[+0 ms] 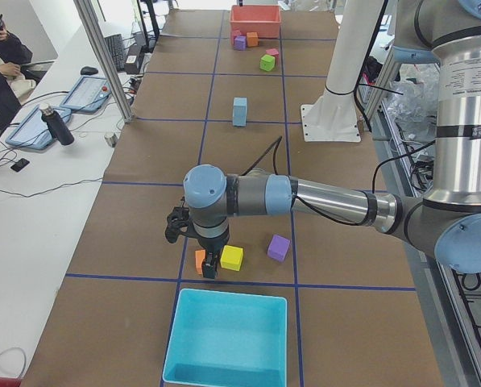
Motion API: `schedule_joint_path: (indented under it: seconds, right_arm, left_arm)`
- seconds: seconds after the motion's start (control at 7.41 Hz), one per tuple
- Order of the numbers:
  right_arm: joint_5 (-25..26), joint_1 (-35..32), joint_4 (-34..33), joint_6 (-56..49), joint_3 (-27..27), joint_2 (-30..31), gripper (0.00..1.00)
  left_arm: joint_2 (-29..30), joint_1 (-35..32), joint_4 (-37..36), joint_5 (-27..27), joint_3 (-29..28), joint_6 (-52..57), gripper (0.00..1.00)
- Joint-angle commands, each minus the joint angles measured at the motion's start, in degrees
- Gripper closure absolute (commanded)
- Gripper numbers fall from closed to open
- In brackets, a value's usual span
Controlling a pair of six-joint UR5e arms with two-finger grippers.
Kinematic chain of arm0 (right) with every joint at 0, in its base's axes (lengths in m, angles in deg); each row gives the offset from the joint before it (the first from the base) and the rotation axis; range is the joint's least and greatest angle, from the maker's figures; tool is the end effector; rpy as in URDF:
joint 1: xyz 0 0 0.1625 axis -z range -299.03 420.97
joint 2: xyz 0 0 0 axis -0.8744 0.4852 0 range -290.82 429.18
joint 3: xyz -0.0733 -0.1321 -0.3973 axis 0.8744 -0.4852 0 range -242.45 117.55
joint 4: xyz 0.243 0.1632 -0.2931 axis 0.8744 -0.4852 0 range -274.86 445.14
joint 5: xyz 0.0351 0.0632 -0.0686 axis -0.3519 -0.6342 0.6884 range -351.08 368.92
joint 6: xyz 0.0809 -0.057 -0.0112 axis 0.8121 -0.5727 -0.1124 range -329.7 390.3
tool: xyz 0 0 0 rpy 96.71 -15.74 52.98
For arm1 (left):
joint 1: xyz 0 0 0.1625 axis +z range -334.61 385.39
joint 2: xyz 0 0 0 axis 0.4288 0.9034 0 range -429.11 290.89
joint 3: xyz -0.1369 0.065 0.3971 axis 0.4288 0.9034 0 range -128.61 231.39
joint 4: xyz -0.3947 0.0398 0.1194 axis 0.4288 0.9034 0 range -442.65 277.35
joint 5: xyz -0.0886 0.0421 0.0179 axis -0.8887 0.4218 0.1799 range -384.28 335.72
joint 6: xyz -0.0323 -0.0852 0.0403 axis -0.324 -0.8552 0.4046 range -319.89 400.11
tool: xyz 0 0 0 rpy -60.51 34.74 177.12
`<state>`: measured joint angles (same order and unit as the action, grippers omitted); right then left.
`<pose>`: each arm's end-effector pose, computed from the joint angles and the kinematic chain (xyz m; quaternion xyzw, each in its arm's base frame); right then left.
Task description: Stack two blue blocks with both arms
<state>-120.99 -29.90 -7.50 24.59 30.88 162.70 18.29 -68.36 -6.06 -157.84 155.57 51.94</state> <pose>0.0765 -0.4608 0.6692 -0.0035 -0.3419 -0.0313 0.9392 -0.0947 -0.4571 0.5837 0.0355 0.3695 0.0595 0.9266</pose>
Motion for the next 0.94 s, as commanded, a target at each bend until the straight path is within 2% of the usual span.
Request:
schedule_joint_path:
  seconds: [0.0,0.81]
  right_arm:
    - [0.00,0.00,0.00,0.09,-0.08,0.00,0.00]
    - [0.00,0.00,0.09,0.18,-0.17,0.09,0.00]
  left_arm:
    - [-0.20,0.06,-0.03,0.13,0.06,-0.23,0.02]
    - [-1.44,0.06,-0.03,0.31,-1.88,-0.40,0.02]
